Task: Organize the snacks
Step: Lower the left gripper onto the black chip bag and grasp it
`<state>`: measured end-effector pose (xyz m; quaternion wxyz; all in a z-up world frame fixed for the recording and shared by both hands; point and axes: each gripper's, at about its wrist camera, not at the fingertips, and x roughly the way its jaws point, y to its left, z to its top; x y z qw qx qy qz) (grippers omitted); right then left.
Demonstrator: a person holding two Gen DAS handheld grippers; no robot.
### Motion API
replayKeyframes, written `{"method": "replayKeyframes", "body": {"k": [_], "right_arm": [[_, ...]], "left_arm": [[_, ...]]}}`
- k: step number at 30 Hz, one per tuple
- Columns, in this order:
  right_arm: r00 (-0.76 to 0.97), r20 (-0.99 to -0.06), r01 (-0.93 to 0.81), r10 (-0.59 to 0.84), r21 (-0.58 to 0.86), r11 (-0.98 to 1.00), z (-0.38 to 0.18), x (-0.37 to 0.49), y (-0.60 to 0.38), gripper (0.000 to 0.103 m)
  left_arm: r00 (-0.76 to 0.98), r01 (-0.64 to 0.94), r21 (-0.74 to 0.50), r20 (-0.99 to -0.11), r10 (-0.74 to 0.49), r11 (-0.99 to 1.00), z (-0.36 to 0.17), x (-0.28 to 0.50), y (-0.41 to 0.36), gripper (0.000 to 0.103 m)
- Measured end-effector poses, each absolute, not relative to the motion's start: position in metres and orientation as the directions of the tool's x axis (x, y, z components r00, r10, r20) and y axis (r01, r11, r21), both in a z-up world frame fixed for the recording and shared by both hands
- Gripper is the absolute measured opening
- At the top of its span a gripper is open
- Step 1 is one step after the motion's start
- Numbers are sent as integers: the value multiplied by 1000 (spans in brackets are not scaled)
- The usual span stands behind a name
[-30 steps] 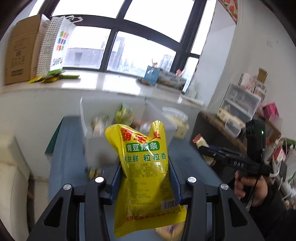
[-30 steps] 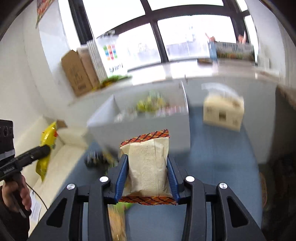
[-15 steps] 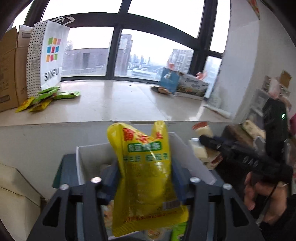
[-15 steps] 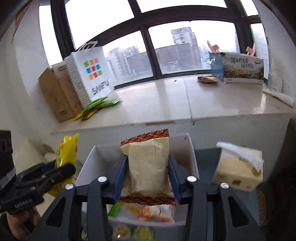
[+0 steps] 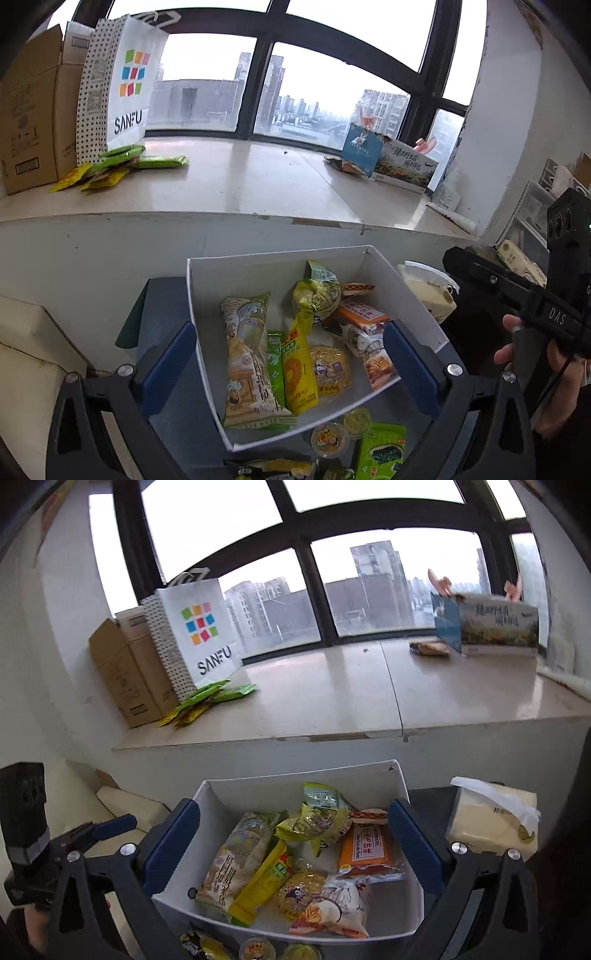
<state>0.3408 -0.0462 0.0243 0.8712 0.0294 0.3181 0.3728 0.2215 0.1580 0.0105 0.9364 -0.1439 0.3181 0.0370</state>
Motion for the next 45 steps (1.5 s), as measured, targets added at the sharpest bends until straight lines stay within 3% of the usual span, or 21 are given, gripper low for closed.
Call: {"method": "replayKeyframes", "body": {"k": [9, 12, 14, 24, 31, 37, 45], "right_arm": [[499, -439, -743, 747, 228, 630, 43, 240, -90, 103], [487, -410, -768, 772, 221, 601, 42, 207, -109, 103], [478, -401, -779, 782, 218, 588, 40, 187, -121, 103], [475, -386, -778, 791, 235, 582, 15, 118, -178, 103], [509, -419, -759, 752, 195, 621, -5, 100, -194, 103], [493, -437, -748, 752, 229, 623, -18, 99, -197, 103], [483, -464, -756, 743, 208, 621, -27, 96, -188, 103]], "left_arm": [[868, -65, -282, -489, -85, 957, 34, 126, 132, 103], [870, -41, -367, -470, -147, 929, 32, 95, 126, 103], [876, -30, -361, -459, -150, 932, 32, 74, 116, 103], [850, -50, -283, -515, -107, 958, 2, 12, 84, 103], [809, -99, -222, -585, -51, 970, -23, 13, 83, 103], [754, -110, -151, -657, -16, 982, -56, 38, 81, 103], [645, -215, -163, -764, 15, 963, -104, 123, 108, 103]]}}
